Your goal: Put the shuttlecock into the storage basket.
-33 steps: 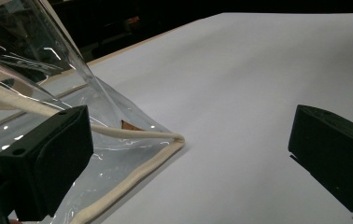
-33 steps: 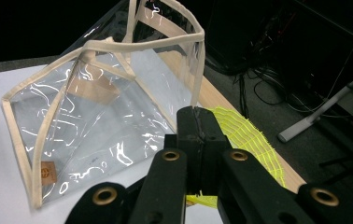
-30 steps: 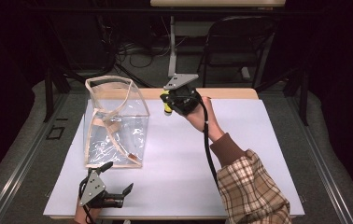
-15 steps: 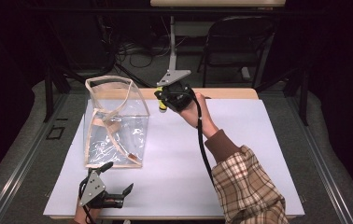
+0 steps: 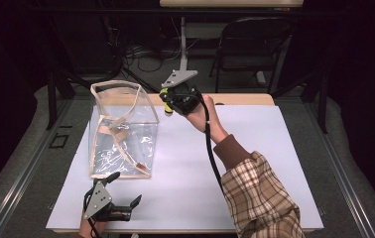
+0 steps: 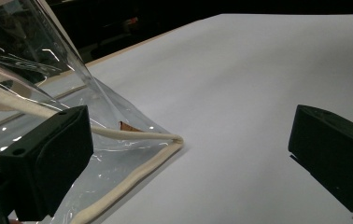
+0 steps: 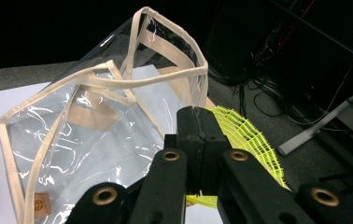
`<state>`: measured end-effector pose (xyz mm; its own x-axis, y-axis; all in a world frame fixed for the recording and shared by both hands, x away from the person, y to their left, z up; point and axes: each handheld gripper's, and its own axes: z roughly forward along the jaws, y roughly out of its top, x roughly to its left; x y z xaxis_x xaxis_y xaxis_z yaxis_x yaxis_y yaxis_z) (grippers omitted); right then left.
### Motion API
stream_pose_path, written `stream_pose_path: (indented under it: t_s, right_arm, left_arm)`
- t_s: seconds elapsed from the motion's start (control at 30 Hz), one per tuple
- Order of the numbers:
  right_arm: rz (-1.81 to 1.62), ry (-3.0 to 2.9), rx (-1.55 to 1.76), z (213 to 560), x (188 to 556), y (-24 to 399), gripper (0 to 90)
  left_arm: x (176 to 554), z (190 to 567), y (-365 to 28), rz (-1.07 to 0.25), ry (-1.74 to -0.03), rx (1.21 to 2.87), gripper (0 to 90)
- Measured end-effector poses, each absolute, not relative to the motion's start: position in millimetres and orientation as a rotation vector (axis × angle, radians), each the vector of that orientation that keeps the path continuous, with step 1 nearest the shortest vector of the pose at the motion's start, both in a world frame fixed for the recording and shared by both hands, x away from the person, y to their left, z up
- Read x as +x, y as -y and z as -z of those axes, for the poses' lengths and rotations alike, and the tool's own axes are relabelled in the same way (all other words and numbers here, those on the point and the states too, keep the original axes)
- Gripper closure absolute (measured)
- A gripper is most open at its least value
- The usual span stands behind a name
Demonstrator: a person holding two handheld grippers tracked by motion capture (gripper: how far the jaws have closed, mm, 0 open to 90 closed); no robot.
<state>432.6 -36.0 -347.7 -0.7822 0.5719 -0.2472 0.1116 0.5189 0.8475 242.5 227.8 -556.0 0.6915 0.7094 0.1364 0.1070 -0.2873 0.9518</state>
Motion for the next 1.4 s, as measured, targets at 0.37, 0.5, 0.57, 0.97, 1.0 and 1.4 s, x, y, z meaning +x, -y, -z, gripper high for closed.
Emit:
stream_pose_path:
  t_s: [0.37, 0.5, 0.57, 0.97, 1.0, 1.4]
  right_arm:
    - [-1.218, -2.246, 0.55, 344, 436, 30, 90.0]
    - [-1.222, -2.243, 0.547, 343, 437, 29, 90.0]
    - [-1.225, -2.24, 0.545, 343, 438, 27, 90.0]
    - [-1.232, -2.232, 0.537, 338, 441, 20, 90.0]
    - [-1.233, -2.232, 0.54, 338, 442, 19, 90.0]
    - [-1.236, -2.23, 0.53, 335, 446, 12, 90.0]
  left_arm:
    - [242, 556, -228, -0.677, -0.648, 1.79, 0.0]
    - [242, 556, -228, -0.677, -0.648, 1.789, 0.0]
    - [242, 556, -228, -0.676, -0.649, 1.788, 0.0]
    - [242, 556, -228, -0.675, -0.65, 1.785, 0.0]
    - [242, 555, -228, -0.675, -0.649, 1.785, 0.0]
    - [242, 555, -229, -0.675, -0.648, 1.787, 0.0]
